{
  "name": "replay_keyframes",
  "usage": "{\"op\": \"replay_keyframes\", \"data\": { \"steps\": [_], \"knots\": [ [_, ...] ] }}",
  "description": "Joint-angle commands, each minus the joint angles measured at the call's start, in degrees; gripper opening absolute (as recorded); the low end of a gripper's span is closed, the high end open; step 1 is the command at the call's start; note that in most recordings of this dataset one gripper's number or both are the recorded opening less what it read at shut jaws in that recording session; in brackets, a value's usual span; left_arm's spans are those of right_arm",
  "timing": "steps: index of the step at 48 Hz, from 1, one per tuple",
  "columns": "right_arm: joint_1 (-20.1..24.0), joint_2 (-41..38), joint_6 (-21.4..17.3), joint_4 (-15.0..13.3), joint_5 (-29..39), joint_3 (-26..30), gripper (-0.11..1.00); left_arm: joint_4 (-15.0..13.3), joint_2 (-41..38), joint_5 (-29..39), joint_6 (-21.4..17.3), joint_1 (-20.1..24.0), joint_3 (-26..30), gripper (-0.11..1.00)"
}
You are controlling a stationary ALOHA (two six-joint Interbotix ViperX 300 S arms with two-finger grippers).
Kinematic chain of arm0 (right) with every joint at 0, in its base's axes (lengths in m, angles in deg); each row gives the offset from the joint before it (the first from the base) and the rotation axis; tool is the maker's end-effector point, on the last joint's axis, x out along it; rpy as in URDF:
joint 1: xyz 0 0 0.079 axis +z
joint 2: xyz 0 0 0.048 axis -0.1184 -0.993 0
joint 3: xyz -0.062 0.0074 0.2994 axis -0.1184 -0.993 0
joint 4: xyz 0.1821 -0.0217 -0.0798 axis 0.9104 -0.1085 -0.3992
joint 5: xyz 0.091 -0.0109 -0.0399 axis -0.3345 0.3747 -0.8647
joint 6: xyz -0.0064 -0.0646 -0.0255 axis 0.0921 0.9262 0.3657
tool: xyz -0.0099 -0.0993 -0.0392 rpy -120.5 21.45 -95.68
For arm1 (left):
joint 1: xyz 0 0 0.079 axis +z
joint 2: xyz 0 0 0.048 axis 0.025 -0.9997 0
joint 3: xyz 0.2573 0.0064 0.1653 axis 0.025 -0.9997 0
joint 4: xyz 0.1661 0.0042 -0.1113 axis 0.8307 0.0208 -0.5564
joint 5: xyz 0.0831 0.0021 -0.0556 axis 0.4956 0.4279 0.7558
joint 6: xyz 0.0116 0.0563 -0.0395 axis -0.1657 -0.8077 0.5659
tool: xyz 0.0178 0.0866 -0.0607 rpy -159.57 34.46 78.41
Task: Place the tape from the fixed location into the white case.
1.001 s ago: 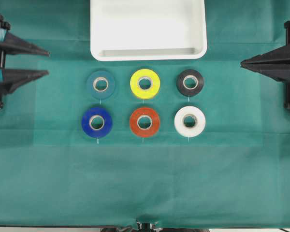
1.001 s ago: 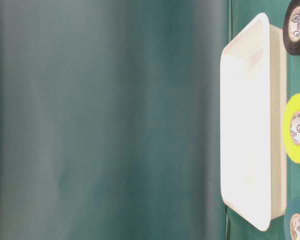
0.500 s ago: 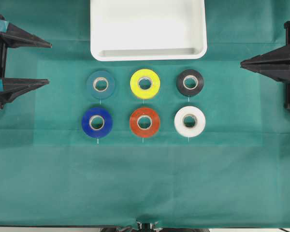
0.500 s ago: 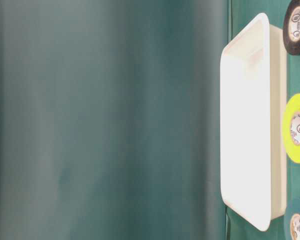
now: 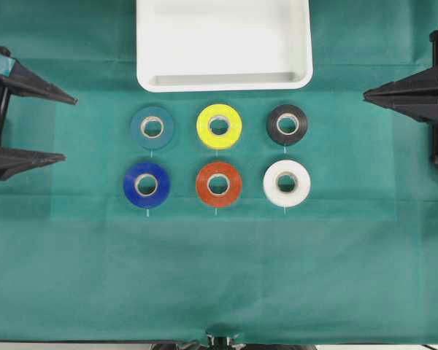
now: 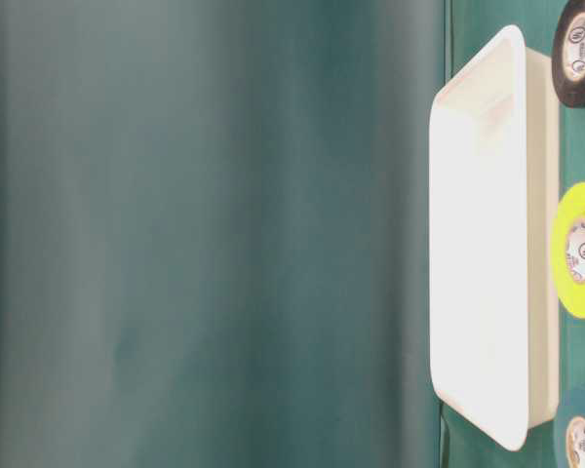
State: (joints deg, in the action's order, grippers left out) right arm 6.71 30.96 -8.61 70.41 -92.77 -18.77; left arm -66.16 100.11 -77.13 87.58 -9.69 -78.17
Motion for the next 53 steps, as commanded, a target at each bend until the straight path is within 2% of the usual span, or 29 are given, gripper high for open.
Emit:
{"op": "replay_keyframes", "data": {
  "steps": [1,14,25,53],
  "knots": [
    [-0.09,-0.18,0.09,0.00,-0.26,1.58,0.00,-0.18,-0.62,-0.09,0.00,-0.18,1.32,1.00],
    [-0.09,-0.26,0.09,0.00,-0.26,1.67,0.00,-0.18,-2.81,-0.26,0.00,-0.26,2.02,1.00],
    [-0.09,-0.35,0.09,0.00,-0.26,1.67,0.00,-0.18,-8.26,-2.20,-0.26,-0.18,4.92,1.00],
    [0.00,-0.35,0.09,0.00,-0.26,1.58,0.00,-0.18,-31.38,-2.46,-0.79,0.70,23.91,1.00]
  ]
}}
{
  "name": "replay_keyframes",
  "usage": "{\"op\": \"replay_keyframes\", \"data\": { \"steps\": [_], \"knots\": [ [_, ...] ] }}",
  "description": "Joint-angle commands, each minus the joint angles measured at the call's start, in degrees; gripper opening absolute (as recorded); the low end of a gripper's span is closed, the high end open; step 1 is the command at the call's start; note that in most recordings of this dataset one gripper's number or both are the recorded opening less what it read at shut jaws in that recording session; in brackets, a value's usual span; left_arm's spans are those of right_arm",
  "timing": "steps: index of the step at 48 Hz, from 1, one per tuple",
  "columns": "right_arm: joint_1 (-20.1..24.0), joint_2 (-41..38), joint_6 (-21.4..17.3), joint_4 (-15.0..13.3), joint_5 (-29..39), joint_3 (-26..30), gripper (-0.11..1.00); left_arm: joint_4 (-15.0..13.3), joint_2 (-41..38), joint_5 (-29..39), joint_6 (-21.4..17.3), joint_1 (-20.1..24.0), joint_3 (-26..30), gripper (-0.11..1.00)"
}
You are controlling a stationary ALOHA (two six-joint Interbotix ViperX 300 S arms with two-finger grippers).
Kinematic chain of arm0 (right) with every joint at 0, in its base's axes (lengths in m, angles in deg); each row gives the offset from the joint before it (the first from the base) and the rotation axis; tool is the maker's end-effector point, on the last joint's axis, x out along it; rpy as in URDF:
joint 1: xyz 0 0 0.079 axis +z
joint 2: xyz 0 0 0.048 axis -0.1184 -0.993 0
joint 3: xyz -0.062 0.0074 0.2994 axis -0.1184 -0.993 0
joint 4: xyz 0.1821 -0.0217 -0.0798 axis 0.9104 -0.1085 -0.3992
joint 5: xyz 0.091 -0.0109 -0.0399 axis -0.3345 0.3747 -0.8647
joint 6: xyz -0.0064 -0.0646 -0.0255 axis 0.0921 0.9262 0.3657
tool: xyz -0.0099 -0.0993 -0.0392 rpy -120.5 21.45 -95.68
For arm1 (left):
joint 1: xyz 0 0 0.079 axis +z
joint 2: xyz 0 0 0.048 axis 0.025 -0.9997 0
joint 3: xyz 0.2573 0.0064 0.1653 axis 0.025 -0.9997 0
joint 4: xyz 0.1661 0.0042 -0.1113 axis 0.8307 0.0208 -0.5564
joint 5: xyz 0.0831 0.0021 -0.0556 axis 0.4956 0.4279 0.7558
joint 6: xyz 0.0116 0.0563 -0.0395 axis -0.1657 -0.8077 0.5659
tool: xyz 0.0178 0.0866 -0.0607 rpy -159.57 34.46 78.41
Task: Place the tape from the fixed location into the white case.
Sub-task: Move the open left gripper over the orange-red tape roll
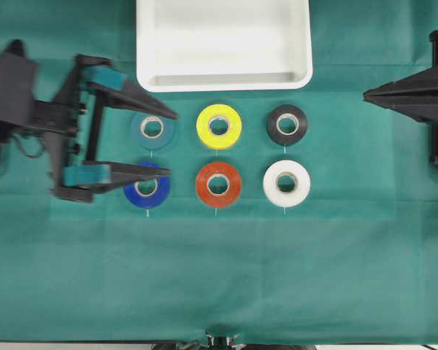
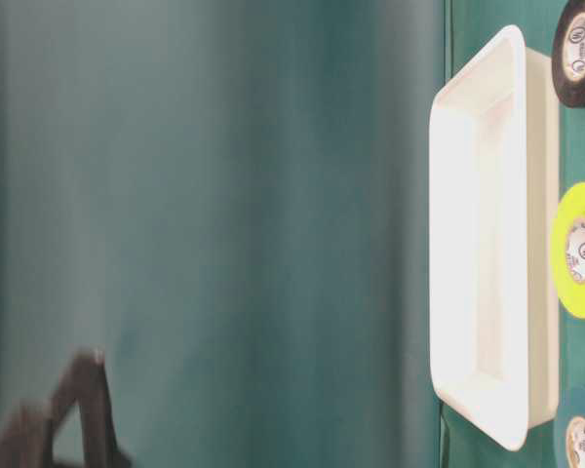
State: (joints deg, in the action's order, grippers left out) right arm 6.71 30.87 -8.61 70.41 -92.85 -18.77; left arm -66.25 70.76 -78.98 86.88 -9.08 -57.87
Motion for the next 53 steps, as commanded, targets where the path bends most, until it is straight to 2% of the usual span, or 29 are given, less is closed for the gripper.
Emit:
{"op": "replay_keyframes", "data": {
  "steps": [1,17,33,41,53],
  "knots": [
    [-0.09,-0.26,0.09,0.00,-0.18,1.58,0.00,-0.09,-2.72,-0.62,-0.09,0.09,4.31,1.00],
    [-0.09,-0.35,0.09,-0.09,-0.18,1.58,0.00,-0.09,-10.37,0.88,-0.18,0.09,13.18,1.00],
    [-0.09,-0.18,0.09,-0.09,0.18,1.67,0.00,-0.09,-10.90,4.83,-0.09,0.09,14.06,1.00],
    [-0.09,-0.18,0.09,-0.09,0.18,1.67,0.00,-0.18,-11.07,12.04,0.88,0.09,15.73,1.00],
    [-0.09,-0.26,0.09,-0.09,0.26,1.67,0.00,-0.18,-13.71,29.79,0.97,0.00,23.29,1.00]
  ]
}}
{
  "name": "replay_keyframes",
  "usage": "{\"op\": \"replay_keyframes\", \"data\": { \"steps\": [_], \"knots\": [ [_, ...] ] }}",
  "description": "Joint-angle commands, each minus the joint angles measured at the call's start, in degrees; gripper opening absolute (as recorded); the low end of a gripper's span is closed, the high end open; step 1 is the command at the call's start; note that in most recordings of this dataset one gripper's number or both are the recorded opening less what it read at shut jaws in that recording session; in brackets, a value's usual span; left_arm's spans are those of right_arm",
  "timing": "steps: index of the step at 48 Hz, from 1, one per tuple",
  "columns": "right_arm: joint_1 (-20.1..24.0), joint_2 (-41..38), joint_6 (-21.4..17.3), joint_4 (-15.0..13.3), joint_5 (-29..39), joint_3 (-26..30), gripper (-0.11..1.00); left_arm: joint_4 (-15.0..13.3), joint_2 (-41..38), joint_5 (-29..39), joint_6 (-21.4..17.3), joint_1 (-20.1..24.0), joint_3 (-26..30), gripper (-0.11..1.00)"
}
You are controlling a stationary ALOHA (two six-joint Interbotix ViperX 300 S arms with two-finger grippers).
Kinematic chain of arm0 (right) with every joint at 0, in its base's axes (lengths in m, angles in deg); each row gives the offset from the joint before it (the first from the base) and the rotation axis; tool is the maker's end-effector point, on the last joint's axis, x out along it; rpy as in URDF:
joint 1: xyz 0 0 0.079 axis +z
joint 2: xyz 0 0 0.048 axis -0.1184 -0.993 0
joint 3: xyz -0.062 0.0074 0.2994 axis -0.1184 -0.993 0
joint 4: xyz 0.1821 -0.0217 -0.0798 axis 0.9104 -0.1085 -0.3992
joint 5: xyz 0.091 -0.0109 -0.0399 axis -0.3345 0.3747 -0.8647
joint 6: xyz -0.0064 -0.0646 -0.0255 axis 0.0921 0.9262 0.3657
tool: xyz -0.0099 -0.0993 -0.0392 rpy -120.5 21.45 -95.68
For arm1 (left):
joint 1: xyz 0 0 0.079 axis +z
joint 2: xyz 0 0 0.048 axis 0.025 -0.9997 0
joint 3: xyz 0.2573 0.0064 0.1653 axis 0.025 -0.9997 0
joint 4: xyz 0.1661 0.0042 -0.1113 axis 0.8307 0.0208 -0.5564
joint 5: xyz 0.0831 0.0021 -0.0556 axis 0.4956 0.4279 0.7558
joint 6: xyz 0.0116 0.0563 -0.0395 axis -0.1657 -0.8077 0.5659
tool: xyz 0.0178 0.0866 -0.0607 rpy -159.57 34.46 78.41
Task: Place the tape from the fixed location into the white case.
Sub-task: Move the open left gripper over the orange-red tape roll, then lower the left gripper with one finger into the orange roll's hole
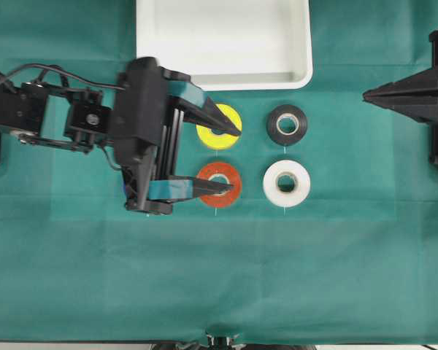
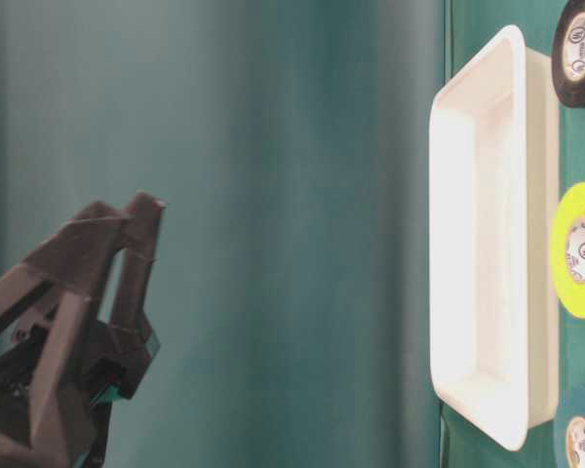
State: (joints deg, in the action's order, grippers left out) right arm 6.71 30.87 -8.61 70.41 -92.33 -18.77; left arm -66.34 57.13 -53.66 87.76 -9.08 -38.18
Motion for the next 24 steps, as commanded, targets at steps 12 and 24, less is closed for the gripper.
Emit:
{"op": "replay_keyframes", "data": {
  "steps": [12,24],
  "knots": [
    [0.00,-0.18,0.00,-0.09,0.18,1.67,0.00,-0.09,-5.01,24.26,0.26,-0.09,12.92,1.00],
    [-0.09,-0.26,0.00,-0.09,0.26,1.67,0.00,-0.09,-9.58,39.46,0.70,-0.88,21.01,1.00]
  ]
}}
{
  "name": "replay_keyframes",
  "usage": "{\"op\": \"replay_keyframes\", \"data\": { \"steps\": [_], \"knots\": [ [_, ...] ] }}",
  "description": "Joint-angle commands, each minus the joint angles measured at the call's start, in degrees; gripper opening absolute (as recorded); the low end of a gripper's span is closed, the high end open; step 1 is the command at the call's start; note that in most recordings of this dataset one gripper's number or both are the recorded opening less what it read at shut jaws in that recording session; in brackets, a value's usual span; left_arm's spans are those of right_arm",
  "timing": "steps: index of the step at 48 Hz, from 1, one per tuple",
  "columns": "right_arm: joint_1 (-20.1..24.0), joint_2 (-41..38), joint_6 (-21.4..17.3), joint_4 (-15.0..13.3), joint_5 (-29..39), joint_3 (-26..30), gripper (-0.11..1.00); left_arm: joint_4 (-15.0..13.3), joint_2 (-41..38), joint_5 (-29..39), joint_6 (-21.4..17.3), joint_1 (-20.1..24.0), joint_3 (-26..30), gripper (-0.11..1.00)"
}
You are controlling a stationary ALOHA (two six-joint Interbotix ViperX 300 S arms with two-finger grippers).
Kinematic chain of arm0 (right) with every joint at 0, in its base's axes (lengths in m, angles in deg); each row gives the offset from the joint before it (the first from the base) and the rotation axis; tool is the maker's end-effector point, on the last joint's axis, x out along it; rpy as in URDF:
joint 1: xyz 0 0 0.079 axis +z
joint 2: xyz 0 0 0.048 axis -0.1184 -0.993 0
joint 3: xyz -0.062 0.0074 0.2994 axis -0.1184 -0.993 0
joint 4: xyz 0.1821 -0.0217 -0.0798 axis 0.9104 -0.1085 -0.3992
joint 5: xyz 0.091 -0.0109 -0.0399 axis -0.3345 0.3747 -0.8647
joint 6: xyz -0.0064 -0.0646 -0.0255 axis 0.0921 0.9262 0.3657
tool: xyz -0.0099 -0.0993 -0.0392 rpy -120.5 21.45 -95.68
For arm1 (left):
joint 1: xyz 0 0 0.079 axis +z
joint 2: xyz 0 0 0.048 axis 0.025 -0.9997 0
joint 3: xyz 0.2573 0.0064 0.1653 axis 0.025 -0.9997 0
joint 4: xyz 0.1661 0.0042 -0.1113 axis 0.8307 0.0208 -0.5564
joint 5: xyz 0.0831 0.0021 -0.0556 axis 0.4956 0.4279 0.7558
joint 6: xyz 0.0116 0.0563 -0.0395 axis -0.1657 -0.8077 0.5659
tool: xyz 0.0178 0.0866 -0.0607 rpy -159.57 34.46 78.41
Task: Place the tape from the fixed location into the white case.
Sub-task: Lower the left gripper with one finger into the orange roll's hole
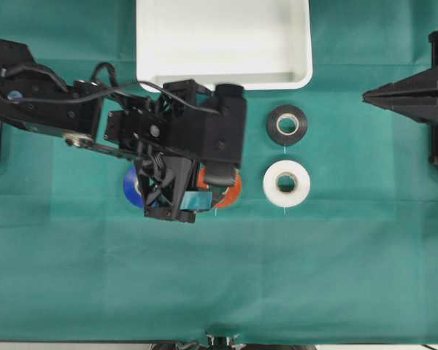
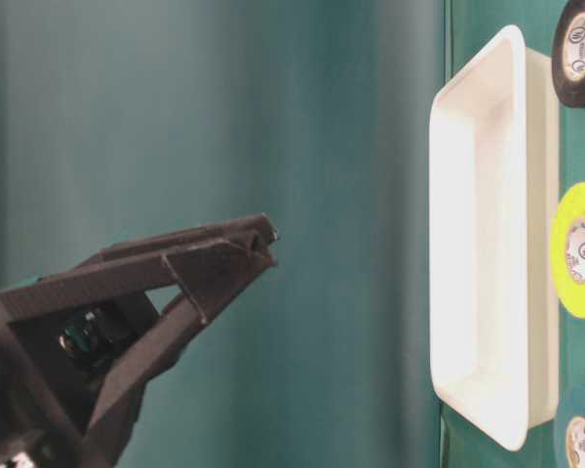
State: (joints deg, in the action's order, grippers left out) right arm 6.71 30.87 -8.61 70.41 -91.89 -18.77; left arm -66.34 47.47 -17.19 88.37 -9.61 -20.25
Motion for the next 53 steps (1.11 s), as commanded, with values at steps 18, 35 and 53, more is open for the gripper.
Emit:
{"op": "replay_keyframes", "data": {
  "steps": [18,35,53],
  "knots": [
    [-0.09,-0.26,0.00,-0.09,0.09,1.67,0.00,0.00,-2.11,9.32,0.09,-0.44,6.94,1.00],
    [-0.09,-0.35,0.00,-0.09,0.09,1.67,0.00,0.00,-2.11,9.23,0.09,-0.44,6.77,1.00],
    [-0.09,-0.35,0.00,-0.09,0.09,1.67,0.00,0.09,-2.29,8.61,0.09,-0.35,5.89,1.00]
  ]
}}
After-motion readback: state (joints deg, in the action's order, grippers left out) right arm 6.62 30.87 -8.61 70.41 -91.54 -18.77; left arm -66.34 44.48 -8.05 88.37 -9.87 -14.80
